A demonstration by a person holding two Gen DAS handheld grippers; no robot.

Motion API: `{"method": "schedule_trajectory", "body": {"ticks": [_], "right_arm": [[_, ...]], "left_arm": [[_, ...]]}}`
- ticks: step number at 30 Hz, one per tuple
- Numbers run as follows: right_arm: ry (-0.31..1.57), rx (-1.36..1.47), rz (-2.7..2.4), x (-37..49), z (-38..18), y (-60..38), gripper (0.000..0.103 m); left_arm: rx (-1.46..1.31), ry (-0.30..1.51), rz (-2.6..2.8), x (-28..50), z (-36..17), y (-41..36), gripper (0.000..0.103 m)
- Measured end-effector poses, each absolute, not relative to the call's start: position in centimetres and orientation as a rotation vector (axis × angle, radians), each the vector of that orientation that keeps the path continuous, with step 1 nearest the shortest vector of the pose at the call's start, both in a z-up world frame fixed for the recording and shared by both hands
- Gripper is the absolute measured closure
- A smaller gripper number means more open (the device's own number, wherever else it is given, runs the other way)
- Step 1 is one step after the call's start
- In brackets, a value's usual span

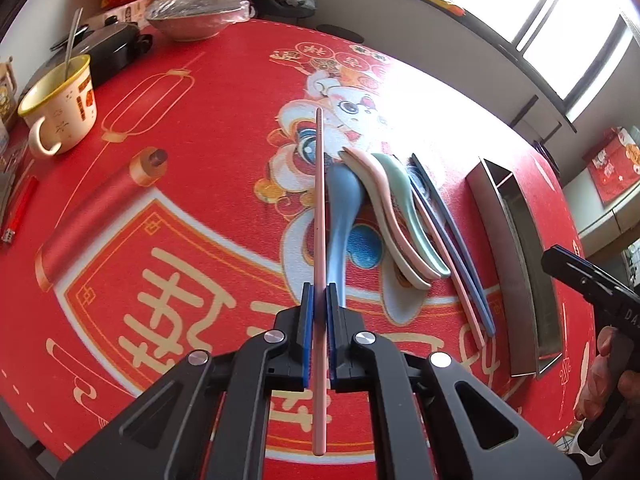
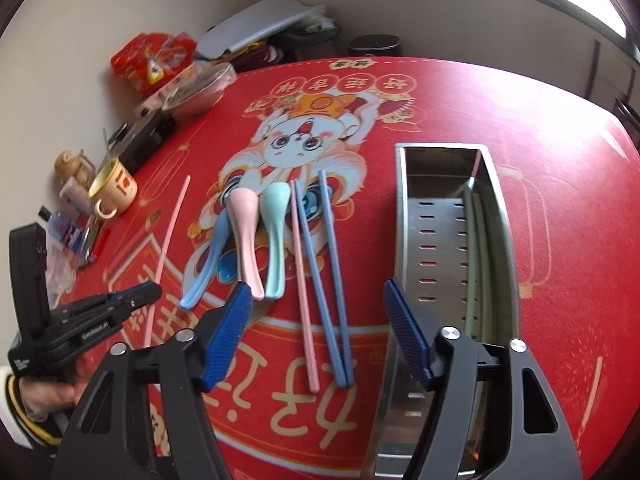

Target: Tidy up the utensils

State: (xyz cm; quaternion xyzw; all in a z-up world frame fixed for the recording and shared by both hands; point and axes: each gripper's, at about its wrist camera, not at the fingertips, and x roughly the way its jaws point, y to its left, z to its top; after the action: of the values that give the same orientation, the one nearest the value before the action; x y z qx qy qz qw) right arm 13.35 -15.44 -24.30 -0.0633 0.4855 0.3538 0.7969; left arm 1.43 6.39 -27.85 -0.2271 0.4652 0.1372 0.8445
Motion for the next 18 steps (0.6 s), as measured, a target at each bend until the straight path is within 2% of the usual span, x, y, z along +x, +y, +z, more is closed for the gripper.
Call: {"method": "schedule_trajectory", "body": {"ticks": [2, 6, 18], "right_arm": [[1.046, -0.184, 0.814, 13.1, -24.7, -13.4, 0.059], [1.101, -0.252, 0.899, 13.3, -26.3, -8.9, 0.071], [1.273, -0.281, 0.846, 16.4, -31.0, -2.0, 0.072]], "left_arm": [[-0.508, 0.974, 0.299, 0.9, -28.1, 7.3, 0.097], [-0.539, 0.956, 0.299, -0.1, -28.2, 8.4, 0.097], [-0.585, 0.923, 0.302, -1.9, -28.3, 11.0, 0.097]]}}
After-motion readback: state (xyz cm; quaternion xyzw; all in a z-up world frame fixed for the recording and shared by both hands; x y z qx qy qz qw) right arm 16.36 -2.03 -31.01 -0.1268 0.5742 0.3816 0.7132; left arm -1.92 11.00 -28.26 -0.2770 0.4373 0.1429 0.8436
